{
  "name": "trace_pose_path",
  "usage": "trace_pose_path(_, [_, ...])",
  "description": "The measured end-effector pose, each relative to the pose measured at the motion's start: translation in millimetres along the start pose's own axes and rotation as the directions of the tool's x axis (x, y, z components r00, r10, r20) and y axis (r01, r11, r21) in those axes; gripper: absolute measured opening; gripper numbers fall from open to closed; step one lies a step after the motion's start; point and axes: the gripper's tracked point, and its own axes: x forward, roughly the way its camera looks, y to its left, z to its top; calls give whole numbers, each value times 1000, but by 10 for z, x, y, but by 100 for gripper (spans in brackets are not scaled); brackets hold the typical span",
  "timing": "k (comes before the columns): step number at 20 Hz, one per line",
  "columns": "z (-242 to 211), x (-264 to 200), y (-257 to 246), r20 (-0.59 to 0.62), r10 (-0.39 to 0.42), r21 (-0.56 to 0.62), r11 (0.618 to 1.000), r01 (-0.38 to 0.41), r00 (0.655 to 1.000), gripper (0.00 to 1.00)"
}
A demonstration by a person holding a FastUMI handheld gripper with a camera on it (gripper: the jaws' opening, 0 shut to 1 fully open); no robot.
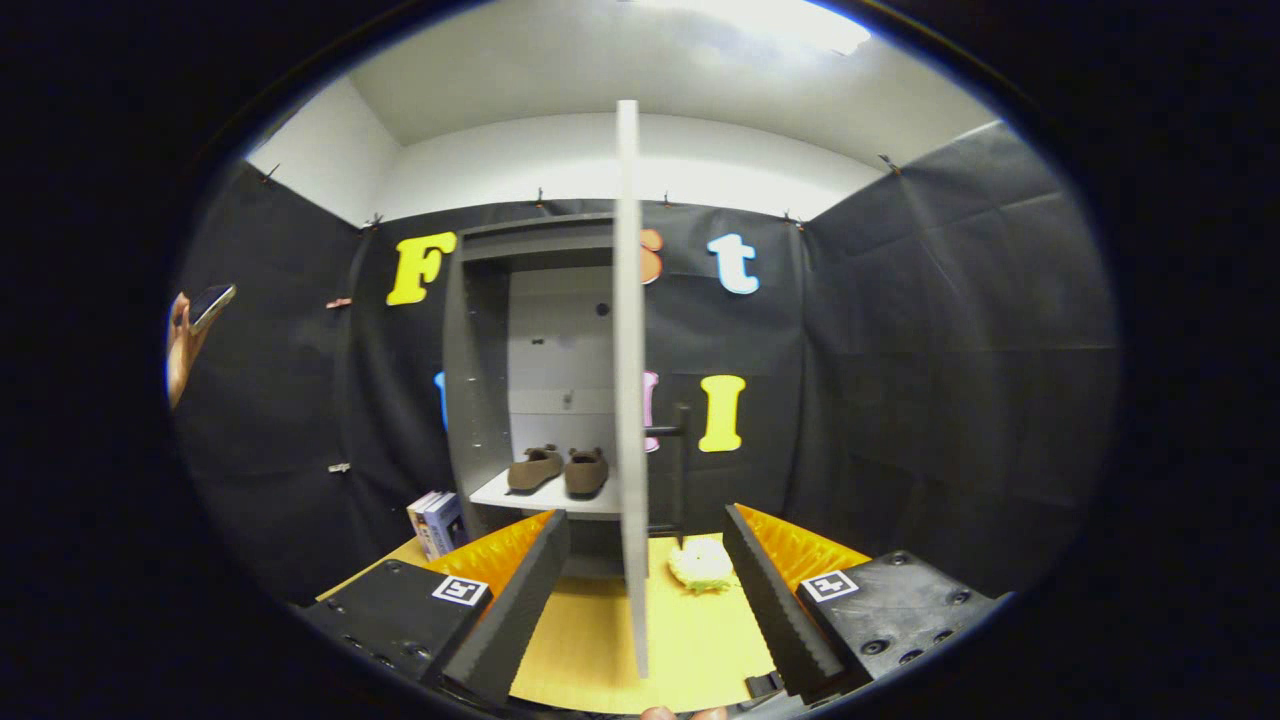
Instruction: Open the shoe cabinet door, grab the shoes and put them into the shoe cabinet, then close the shoe cabinet door.
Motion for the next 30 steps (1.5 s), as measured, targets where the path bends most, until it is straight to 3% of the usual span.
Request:
trace_pose_path(5, [-106, 289, -736, -13, -127, -5, 992, 127, 992, 96])
trace_pose_path(10, [-218, 787, -1058, -52, -210, 26, 977, 211, 976, 97])
trace_pose_path(15, [-232, 1133, -717, -61, -149, 14, 989, 150, 987, 97])
trace_pose_path(17, [-220, 1058, -707, -44, -163, -21, 987, 162, 986, 96])
trace_pose_path(23, [-260, 1008, -577, -69, -194, 36, 980, 196, 979, 96])
trace_pose_path(30, [-343, 965, 244, -73, -177, -6, 984, 177, 981, 97])
